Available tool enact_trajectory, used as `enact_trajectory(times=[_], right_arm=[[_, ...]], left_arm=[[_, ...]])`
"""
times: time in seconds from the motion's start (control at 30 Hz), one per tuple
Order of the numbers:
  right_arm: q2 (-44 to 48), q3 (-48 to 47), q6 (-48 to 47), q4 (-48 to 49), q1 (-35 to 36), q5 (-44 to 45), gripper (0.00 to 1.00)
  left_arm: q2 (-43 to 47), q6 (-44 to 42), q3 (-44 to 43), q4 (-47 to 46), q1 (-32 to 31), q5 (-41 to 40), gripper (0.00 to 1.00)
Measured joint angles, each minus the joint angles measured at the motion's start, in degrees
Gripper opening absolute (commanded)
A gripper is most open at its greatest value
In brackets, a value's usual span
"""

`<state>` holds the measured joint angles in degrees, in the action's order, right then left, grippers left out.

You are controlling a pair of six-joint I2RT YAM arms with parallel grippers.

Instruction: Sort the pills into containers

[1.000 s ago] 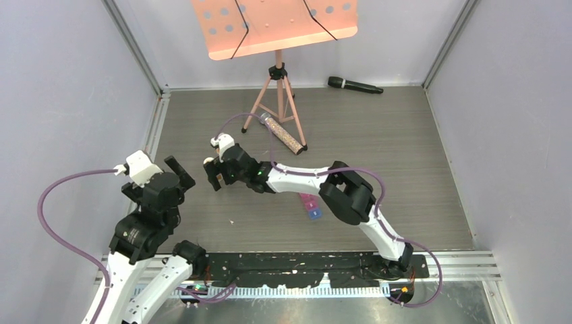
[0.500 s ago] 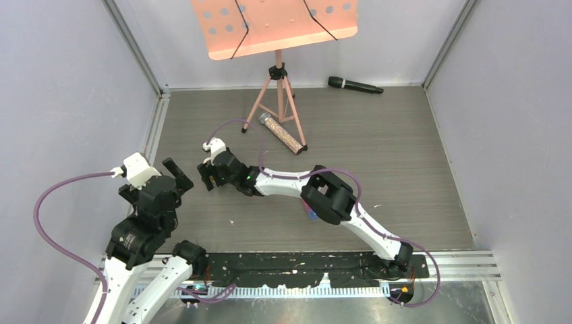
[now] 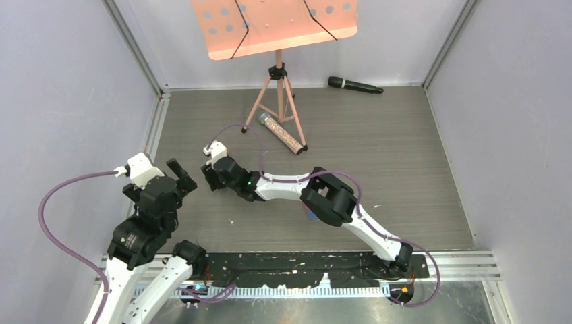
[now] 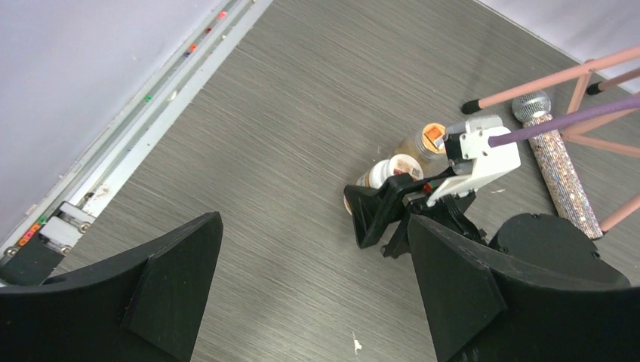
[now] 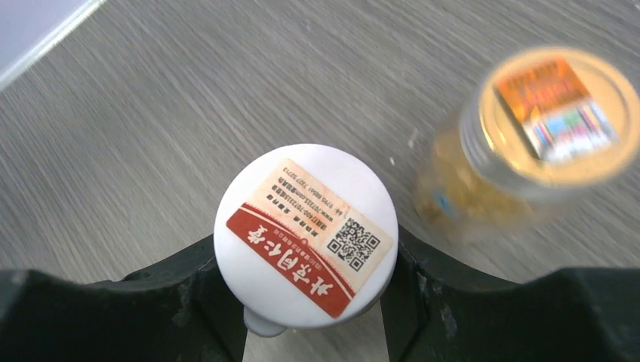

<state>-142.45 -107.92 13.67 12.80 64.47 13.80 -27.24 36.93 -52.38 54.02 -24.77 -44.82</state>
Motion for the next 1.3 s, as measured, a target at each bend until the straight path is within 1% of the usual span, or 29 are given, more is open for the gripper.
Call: enact_trajectory(times=[0.17, 0.37, 0.5, 0.6, 0.63, 0.7, 0.77, 0.8, 0.83, 0.87, 0.9, 0.97, 1.13, 1.23, 1.3], right_arm=[[8.7, 12.2, -0.9, -1.6, 0.4, 2.9, 0.43], [24.2, 31.9, -1.5, -3.0, 0.5, 7.9, 0.43], [32.4, 42.9, 0.3, -3.6, 0.5, 11.8, 0.44], [35.9, 49.9, 3.2, -3.1, 0.5, 14.5, 0.46], [36.7, 50.9, 4.1, -3.1, 0.5, 15.3, 0.47], [37.8, 52.4, 6.2, -3.2, 0.5, 16.8, 0.54], [38.0, 52.7, 8.0, -3.6, 0.5, 18.1, 0.67], [38.0, 52.7, 8.9, -3.7, 0.5, 18.6, 0.78], [38.0, 52.7, 9.6, -4.4, 0.5, 19.0, 0.83], [38.0, 52.7, 10.4, -5.2, 0.5, 19.2, 0.92], [38.0, 52.7, 10.7, -6.0, 0.5, 19.3, 0.99], [38.0, 52.5, 10.9, -7.9, 0.5, 19.4, 0.96], [38.9, 50.2, 8.7, -14.8, 0.5, 15.4, 0.95], [42.9, 50.2, 7.0, -18.0, 0.5, 11.6, 0.95], [47.1, 50.2, 5.6, -20.2, 0.5, 8.8, 0.96]], left_arm=[[-0.3, -0.3, 1.7, -2.1, 0.0, 3.5, 0.96], [-3.0, -0.6, 4.2, -6.6, 0.0, 10.4, 0.96], [-4.5, -1.3, 6.5, -10.8, 0.0, 15.9, 0.95], [-5.6, -1.5, 8.7, -14.0, 0.0, 19.4, 0.94], [-5.9, -1.6, 9.8, -15.3, 0.0, 20.7, 0.94], [-6.4, -1.7, 12.6, -18.2, 0.0, 23.6, 0.94], [-6.6, -2.0, 14.9, -20.4, 0.0, 26.2, 0.94], [-6.6, -2.2, 16.1, -21.8, 0.0, 27.7, 0.94], [-6.5, -2.4, 17.4, -23.3, 0.0, 29.2, 0.94], [-6.5, -2.6, 18.3, -24.5, 0.0, 30.3, 0.95], [-6.5, -2.7, 19.0, -25.4, 0.0, 31.0, 0.95], [-6.6, -2.8, 20.6, -27.8, 0.0, 32.3, 0.95], [-7.4, -2.9, 23.4, -32.5, 0.0, 34.1, 0.95], [-8.2, -2.9, 25.2, -35.2, 0.0, 34.6, 0.95], [-8.3, -2.9, 26.4, -36.1, 0.0, 34.7, 0.95]])
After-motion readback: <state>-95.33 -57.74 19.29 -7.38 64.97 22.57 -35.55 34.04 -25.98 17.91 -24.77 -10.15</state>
